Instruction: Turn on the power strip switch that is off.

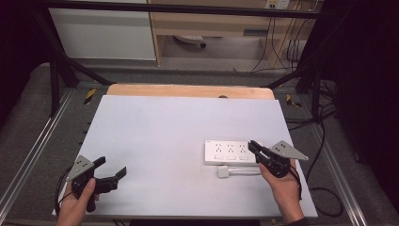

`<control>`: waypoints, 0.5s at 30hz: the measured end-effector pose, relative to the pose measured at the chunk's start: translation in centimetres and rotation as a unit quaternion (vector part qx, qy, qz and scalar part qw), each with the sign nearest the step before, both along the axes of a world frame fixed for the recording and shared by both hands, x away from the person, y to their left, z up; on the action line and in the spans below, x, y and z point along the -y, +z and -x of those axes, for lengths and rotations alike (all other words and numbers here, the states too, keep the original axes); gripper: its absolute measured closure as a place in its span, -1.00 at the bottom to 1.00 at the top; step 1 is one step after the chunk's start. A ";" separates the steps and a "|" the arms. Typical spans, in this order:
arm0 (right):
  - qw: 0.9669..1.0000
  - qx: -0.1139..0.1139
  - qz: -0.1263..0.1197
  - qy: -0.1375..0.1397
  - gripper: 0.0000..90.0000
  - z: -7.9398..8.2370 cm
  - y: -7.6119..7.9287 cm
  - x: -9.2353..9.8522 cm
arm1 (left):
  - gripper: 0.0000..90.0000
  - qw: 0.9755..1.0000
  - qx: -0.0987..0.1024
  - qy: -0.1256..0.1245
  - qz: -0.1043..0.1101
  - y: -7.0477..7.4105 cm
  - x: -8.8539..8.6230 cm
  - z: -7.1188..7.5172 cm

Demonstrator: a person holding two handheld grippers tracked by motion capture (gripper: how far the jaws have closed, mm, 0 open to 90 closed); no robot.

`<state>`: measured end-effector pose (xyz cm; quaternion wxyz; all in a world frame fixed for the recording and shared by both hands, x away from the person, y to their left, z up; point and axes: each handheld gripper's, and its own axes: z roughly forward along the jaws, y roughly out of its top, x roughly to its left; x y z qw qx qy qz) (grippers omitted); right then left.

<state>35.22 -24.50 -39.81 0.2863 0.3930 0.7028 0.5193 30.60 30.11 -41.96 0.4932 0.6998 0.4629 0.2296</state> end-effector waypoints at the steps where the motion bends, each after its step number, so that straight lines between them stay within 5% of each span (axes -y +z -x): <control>1: 1.000 -0.001 0.001 0.003 0.92 0.0 -0.1 -0.1 | -0.88 1.000 0.000 -0.001 0.000 0.0 0.0 0.0; 15: 1.000 -0.011 0.003 0.017 1.00 -0.1 -0.9 -0.7 | -0.88 1.000 -0.001 -0.001 0.000 0.0 0.0 0.0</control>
